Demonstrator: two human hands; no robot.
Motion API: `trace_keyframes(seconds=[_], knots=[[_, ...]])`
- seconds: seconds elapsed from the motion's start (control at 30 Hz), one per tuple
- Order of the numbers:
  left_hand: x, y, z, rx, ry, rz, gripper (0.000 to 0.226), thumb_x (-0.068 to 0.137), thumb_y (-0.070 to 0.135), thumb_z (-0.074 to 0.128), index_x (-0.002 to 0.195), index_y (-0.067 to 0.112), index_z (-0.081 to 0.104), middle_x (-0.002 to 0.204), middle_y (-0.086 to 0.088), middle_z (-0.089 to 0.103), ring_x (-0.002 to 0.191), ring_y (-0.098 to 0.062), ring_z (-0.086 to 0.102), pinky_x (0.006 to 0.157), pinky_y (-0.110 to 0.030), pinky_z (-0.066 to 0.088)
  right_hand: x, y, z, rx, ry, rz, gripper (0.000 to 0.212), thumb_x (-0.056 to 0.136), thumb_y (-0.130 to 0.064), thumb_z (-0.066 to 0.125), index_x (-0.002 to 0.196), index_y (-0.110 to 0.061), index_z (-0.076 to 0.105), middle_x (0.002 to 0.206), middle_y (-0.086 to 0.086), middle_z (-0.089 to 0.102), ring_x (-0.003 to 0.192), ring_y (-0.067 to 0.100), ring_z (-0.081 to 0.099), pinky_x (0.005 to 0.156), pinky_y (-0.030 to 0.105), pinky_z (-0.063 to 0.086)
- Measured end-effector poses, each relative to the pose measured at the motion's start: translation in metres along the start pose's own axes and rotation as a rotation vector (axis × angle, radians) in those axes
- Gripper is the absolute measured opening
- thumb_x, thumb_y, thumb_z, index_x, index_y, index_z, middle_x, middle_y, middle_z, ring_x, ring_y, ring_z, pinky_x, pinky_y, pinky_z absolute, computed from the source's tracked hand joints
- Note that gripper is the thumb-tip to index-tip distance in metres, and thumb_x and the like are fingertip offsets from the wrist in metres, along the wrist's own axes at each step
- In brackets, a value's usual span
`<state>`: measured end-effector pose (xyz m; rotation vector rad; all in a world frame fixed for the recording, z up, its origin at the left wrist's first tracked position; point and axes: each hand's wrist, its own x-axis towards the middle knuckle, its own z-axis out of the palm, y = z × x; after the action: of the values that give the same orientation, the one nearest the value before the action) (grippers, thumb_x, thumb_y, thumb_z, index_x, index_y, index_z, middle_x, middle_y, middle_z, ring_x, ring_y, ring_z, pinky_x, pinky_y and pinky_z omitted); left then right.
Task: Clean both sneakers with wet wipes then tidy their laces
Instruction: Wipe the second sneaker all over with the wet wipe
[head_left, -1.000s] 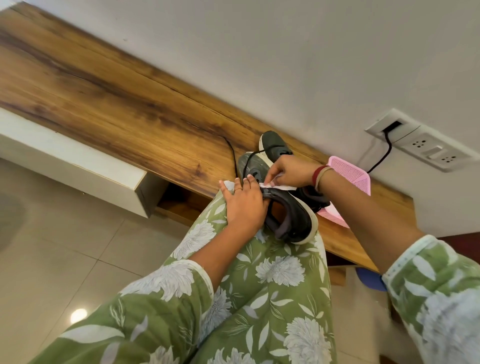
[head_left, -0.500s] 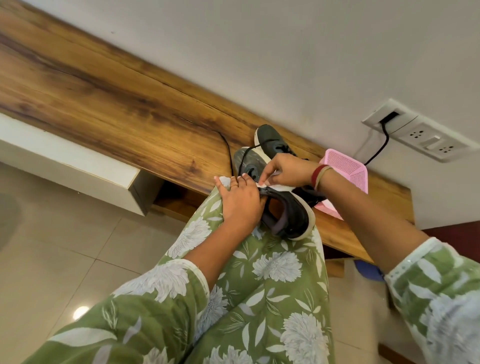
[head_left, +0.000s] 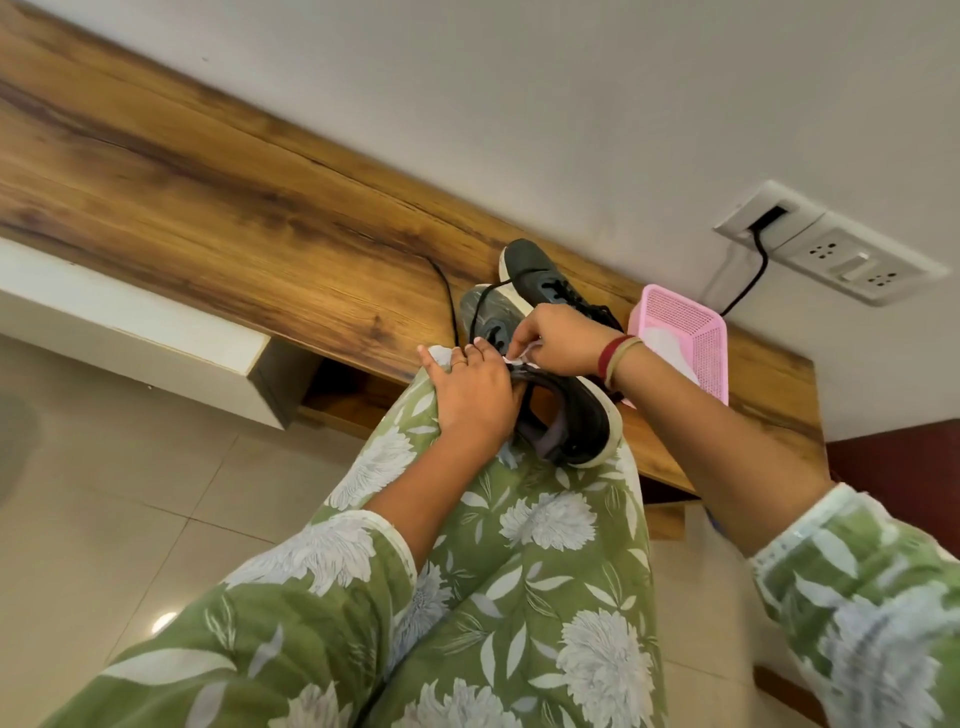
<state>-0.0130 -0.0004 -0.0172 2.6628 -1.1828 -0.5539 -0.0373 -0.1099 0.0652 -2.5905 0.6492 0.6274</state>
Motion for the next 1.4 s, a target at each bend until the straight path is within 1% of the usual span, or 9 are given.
trace_keyframes(seconds=[0.17,0.33,0.5,0.6,0.7,0.77,0.9,1.17,1.4], knots=[[0.000,-0.003,-0.002,-0.045,0.008,-0.011,0.065,0.094,0.032,0.046,0.147,0.001,0.022,0.146,-0.010,0.040,0.136,-0.027,0.035,0.108,-0.066,-0.005,-0.025,-0.014,-0.027,-0.015,-0.317,-0.049,0.023,0.086,-0.005,0.059,0.101,-0.017,0.072,0.088,-0.006,0.065,0.080,0.006,0.054,0.067,0.014,0.042],[0.000,-0.004,-0.003,-0.051,0.026,-0.003,0.066,0.097,0.041,0.040,0.147,0.002,0.021,0.147,-0.010,0.040,0.135,-0.028,0.037,0.109,-0.066,-0.003,-0.017,-0.003,0.000,0.071,0.324,0.048,0.033,0.088,0.001,0.049,0.106,-0.016,0.070,0.112,0.003,0.066,0.100,0.016,0.059,0.081,0.015,0.038],[-0.001,-0.004,-0.002,-0.052,0.041,-0.005,0.071,0.096,0.042,0.042,0.149,0.005,0.014,0.148,-0.010,0.038,0.136,-0.028,0.036,0.110,-0.066,-0.002,-0.030,0.007,0.012,-0.177,0.189,0.020,0.032,0.087,-0.002,0.052,0.110,-0.017,0.069,0.113,0.003,0.065,0.107,0.021,0.058,0.090,0.029,0.044],[0.000,-0.005,-0.002,-0.158,0.087,0.012,0.079,0.095,0.047,0.042,0.151,0.025,-0.010,0.156,-0.011,0.024,0.139,-0.031,0.031,0.112,-0.061,0.000,-0.037,0.017,-0.026,0.019,0.019,0.018,0.027,0.088,-0.004,0.056,0.102,-0.023,0.070,0.104,-0.002,0.067,0.099,0.014,0.059,0.087,0.026,0.043],[0.001,-0.004,-0.003,-0.181,0.120,0.117,0.071,0.096,0.039,0.044,0.152,0.034,0.001,0.160,-0.007,0.012,0.145,-0.029,0.015,0.115,-0.055,0.008,-0.019,0.038,-0.041,0.328,0.295,0.147,0.023,0.089,-0.009,0.058,0.100,-0.026,0.069,0.107,0.000,0.067,0.099,0.014,0.058,0.091,0.027,0.045],[0.003,-0.006,-0.003,-0.228,0.120,0.138,0.062,0.093,0.033,0.047,0.150,0.032,0.022,0.159,-0.005,0.018,0.143,-0.027,0.024,0.115,-0.049,0.021,0.002,0.045,-0.032,0.323,0.417,0.217,0.021,0.090,-0.009,0.057,0.102,-0.018,0.071,0.111,0.000,0.067,0.103,0.014,0.057,0.088,0.015,0.039],[0.003,-0.008,-0.004,-0.344,0.130,0.093,0.060,0.084,0.027,0.052,0.143,0.026,0.041,0.155,-0.002,0.029,0.127,-0.026,0.048,0.100,-0.041,0.043,0.043,0.036,-0.007,0.318,0.371,0.180,0.024,0.090,-0.003,0.052,0.103,-0.010,0.071,0.109,0.004,0.067,0.103,0.017,0.060,0.082,0.015,0.041],[-0.002,-0.005,-0.005,-0.310,0.128,0.082,0.057,0.087,0.028,0.050,0.142,0.020,0.042,0.152,-0.004,0.032,0.124,-0.031,0.049,0.098,-0.041,0.041,0.048,0.018,0.012,-0.031,0.207,0.065,0.020,0.090,-0.008,0.055,0.102,-0.008,0.072,0.107,0.010,0.069,0.102,0.024,0.062,0.092,0.034,0.048],[-0.007,-0.008,-0.006,-0.301,0.115,0.103,0.057,0.089,0.022,0.051,0.144,0.019,0.039,0.155,-0.005,0.026,0.121,-0.032,0.051,0.098,-0.039,0.040,0.006,0.008,0.007,-0.072,0.026,0.043,0.017,0.089,-0.010,0.056,0.096,-0.006,0.072,0.096,0.012,0.070,0.088,0.023,0.063,0.075,0.028,0.048]])
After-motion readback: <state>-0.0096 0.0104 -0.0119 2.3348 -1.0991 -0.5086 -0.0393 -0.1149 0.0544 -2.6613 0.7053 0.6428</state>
